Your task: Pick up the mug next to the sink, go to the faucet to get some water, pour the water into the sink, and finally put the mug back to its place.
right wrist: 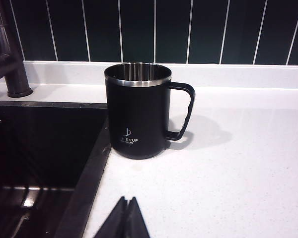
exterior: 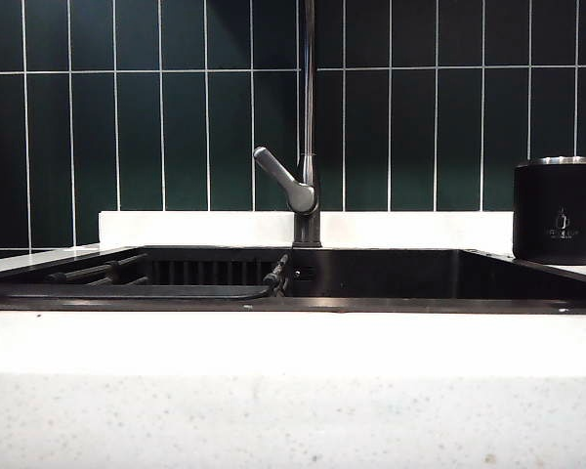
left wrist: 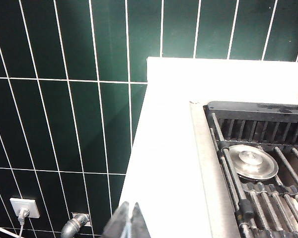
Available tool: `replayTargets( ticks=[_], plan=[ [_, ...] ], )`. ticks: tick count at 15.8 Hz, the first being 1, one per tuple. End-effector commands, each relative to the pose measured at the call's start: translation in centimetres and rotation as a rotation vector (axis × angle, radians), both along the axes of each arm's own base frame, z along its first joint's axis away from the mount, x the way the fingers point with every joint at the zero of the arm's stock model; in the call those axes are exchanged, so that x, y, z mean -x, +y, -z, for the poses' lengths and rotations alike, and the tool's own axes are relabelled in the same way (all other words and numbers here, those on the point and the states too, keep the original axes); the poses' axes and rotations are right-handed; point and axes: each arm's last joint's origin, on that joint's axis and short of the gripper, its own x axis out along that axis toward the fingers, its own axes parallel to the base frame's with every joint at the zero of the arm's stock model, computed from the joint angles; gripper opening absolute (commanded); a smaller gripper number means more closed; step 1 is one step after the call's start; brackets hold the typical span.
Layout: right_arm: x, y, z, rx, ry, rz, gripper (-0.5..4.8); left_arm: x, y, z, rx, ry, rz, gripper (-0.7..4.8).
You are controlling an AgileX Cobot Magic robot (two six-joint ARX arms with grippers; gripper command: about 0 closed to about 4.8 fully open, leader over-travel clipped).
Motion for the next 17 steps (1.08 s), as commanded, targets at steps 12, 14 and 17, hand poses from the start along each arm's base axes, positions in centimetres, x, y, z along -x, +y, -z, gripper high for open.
replayTargets(
  ticks=[12, 14, 17],
  plan=[
    [-0.02, 0.01, 0.10, -0.004, -0.005, 0.001, -0.01, 0.01, -0.01, -0.21, -0.068, -0.015, -0.001, -0.05],
    [-0.02, 0.03, 0.10, -0.004, -0.005, -0.003, -0.01, 0.02, -0.01, -0.35, -0.069, -0.028, -0.002, -0.05],
    [0.00, 0.02, -0.15, -0.010, -0.031, -0.003, -0.01, 0.09, -0.05, -1.09, -0.068, -0.104, 0.008, -0.05]
  ],
)
